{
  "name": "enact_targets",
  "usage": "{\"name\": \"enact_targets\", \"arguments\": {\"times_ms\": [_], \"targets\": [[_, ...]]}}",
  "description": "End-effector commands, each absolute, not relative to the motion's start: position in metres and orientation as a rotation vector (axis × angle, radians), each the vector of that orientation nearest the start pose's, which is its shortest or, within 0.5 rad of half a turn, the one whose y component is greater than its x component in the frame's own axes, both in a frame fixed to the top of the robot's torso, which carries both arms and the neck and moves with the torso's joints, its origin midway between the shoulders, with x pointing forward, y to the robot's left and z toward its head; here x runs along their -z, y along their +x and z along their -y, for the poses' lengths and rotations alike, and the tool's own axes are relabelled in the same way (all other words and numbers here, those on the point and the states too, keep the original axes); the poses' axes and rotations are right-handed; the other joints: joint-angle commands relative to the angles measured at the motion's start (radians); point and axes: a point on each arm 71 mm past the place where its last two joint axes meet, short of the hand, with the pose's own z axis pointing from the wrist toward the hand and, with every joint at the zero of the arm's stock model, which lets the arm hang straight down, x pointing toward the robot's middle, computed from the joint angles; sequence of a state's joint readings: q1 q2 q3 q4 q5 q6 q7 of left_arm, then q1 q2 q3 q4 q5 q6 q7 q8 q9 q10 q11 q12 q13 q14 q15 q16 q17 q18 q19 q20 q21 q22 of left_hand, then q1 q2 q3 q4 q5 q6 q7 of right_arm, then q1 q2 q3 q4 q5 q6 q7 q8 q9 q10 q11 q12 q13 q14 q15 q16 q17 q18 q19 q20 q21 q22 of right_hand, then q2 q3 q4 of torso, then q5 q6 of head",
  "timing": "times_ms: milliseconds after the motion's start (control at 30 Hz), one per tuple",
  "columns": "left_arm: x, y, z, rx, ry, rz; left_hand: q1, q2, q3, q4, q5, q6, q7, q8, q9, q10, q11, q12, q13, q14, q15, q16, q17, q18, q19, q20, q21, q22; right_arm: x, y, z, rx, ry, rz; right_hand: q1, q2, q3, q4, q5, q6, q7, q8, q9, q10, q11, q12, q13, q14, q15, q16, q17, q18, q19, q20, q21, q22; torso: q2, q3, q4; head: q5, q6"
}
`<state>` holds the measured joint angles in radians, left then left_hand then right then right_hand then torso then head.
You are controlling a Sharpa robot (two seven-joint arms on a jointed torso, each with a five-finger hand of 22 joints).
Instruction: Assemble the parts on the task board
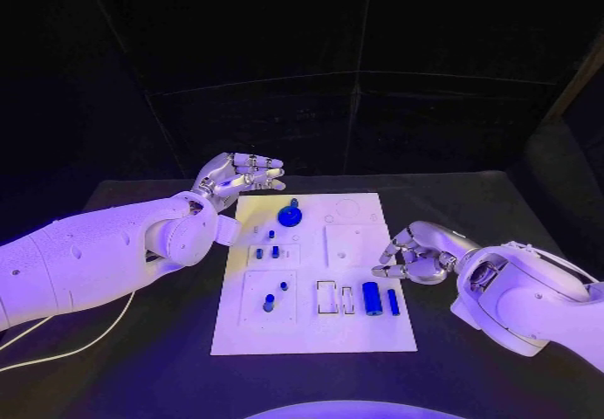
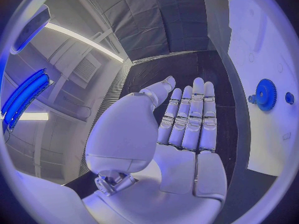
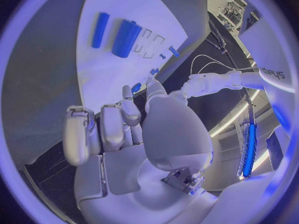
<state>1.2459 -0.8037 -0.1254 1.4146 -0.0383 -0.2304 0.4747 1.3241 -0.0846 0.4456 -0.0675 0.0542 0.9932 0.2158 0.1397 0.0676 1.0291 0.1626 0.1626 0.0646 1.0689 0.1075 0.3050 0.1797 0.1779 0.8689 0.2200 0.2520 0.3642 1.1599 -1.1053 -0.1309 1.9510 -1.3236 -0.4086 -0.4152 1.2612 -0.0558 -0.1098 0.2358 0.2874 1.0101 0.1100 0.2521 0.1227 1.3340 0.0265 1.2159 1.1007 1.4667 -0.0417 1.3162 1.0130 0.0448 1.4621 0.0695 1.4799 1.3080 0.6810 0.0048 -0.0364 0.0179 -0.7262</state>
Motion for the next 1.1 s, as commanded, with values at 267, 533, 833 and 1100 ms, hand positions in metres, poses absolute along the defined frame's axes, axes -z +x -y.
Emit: {"name": "enact_targets", "arguments": {"times_ms": [267,533,833,1100], "targets": [[0.186,0.504,-0.22,1.579,-0.988,-1.42,-0.007,0.0,-0.001,0.006,0.002,-0.005,-0.002,0.005,0.0,0.002,-0.002,-0.003,-0.001,0.007,0.001,-0.003,-0.001,0.006,0.008,0.002,-0.005,-0.001,0.227,0.369,0.215,-0.444,0.121,-1.918,-0.059,0.003,-0.064,0.057,-0.021,-0.013,-0.005,0.036,0.024,0.025,-0.001,0.047,0.075,0.024,-0.003,0.013,0.011,-0.016,0.027,-0.001,0.014,0.163,-0.004,-0.0023,-0.003,-0.001,-0.011],[0.186,0.504,-0.221,1.577,-0.989,-1.42,-0.008,0.001,-0.002,0.008,0.002,-0.005,-0.002,0.005,0.0,0.002,-0.003,-0.003,-0.001,0.009,0.001,-0.005,-0.001,0.007,0.01,0.002,-0.006,-0.003,0.234,0.365,0.204,-0.454,0.085,-1.919,-0.073,0.006,-0.074,0.057,-0.029,-0.012,-0.008,0.05,0.033,0.032,-0.003,0.059,0.095,0.024,-0.005,0.015,0.012,-0.016,0.028,-0.002,0.015,0.164,-0.003,-0.0017,-0.0035,-0.013,-0.012],[0.187,0.504,-0.221,1.578,-0.989,-1.422,-0.008,0.001,-0.002,0.008,0.002,-0.005,-0.002,0.005,0.0,0.002,-0.003,-0.003,-0.001,0.009,0.001,-0.005,-0.001,0.007,0.01,0.002,-0.006,-0.003,0.245,0.364,0.2,-0.417,0.044,-1.965,-0.075,0.005,-0.078,0.057,-0.031,-0.009,-0.01,0.06,0.04,0.033,-0.005,0.061,0.1,0.023,-0.006,0.013,0.009,-0.016,0.027,-0.003,0.014,0.164,-0.003,-0.0022,-0.0025,-0.013,-0.016],[0.187,0.504,-0.223,1.577,-0.99,-1.422,-0.009,0.001,-0.002,0.008,0.002,-0.006,-0.002,0.006,0.0,0.002,-0.003,-0.003,-0.001,0.01,0.001,-0.006,-0.002,0.007,0.01,0.002,-0.006,-0.004,0.251,0.364,0.195,-0.394,0.016,-1.983,-0.08,0.005,-0.081,0.058,-0.032,-0.01,-0.011,0.063,0.043,0.032,-0.005,0.06,0.101,0.022,-0.007,0.012,0.006,-0.016,0.026,-0.004,0.014,0.164,-0.003,-0.0027,-0.0014,-0.011,-0.017]]}}
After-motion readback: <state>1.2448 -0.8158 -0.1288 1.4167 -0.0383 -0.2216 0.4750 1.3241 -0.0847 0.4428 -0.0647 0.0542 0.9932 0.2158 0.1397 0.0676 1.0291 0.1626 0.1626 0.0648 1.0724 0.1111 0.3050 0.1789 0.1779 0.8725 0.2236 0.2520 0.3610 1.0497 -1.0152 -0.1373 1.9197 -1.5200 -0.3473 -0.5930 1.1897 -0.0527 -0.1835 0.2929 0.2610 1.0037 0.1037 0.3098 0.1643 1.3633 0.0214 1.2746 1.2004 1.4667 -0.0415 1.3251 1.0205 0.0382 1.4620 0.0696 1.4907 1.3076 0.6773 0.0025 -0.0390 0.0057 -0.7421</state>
